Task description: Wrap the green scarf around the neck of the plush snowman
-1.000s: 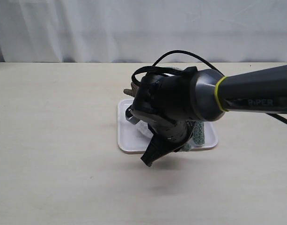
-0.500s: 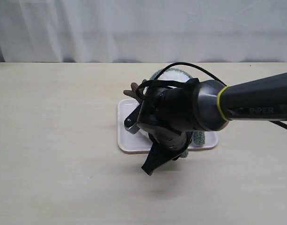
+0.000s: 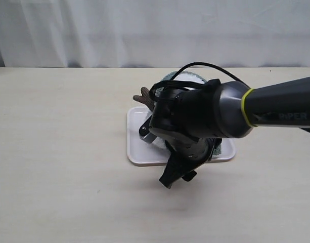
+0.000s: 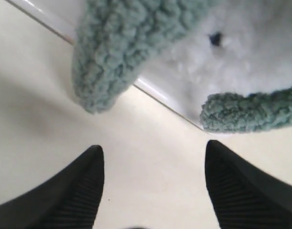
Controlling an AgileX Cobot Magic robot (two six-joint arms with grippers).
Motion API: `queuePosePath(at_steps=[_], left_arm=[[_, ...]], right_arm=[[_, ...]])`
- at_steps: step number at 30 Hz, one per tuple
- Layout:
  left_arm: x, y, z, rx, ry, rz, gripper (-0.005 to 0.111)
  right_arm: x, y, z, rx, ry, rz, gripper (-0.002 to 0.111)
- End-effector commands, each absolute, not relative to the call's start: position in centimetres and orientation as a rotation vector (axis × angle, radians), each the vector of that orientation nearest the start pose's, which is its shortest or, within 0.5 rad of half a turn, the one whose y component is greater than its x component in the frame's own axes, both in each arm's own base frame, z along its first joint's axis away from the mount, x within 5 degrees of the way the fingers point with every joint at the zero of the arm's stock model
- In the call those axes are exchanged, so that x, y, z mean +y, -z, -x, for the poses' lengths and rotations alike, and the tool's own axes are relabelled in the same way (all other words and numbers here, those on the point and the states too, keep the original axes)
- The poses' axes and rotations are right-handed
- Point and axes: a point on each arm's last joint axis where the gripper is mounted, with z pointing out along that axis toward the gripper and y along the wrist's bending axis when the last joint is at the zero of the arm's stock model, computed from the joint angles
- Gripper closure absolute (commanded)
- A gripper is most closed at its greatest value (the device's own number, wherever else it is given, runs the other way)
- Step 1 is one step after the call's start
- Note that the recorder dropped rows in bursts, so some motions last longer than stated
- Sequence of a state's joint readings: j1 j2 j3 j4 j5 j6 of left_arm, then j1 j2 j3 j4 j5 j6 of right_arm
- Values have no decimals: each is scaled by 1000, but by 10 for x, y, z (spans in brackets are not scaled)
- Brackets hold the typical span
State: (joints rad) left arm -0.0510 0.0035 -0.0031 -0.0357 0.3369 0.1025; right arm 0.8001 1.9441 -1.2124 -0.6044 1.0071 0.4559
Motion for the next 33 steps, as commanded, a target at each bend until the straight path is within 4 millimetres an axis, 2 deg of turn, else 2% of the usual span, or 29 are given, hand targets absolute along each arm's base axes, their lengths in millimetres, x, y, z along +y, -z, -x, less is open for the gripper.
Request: queuePosePath(at_steps=[1, 6, 8, 12, 15, 16, 20, 24, 27, 33], left_arm=[[-4, -184, -54, 1801, 5, -122, 107], [-4, -184, -54, 1801, 5, -122, 107], [-4, -184, -54, 1804, 5, -122, 107], [-4, -184, -54, 1804, 5, -122, 107], [-4, -184, -54, 1804, 5, -122, 107], [-4, -184, -54, 1804, 5, -122, 107], [-4, -184, -54, 1804, 5, -122, 107], [-4, -184, -54, 1804, 5, -122, 107], [-4, -184, -54, 1804, 5, -122, 107], [-4, -184, -54, 1804, 5, -122, 107]], right_arm=[[227, -184, -269, 2640, 590, 992, 49], [244, -215, -245, 2506, 517, 1111, 49], [250, -229, -236, 2430, 489, 1141, 53], [258, -255, -225, 2293, 414, 1090, 77], [257, -272, -226, 2217, 332, 1029, 99], [256, -278, -227, 2203, 285, 986, 104], [248, -293, -242, 2233, 197, 791, 104], [237, -305, -266, 2334, 176, 676, 104], [235, -313, -291, 2415, 66, 646, 104], [252, -296, -320, 2504, 167, 666, 104]])
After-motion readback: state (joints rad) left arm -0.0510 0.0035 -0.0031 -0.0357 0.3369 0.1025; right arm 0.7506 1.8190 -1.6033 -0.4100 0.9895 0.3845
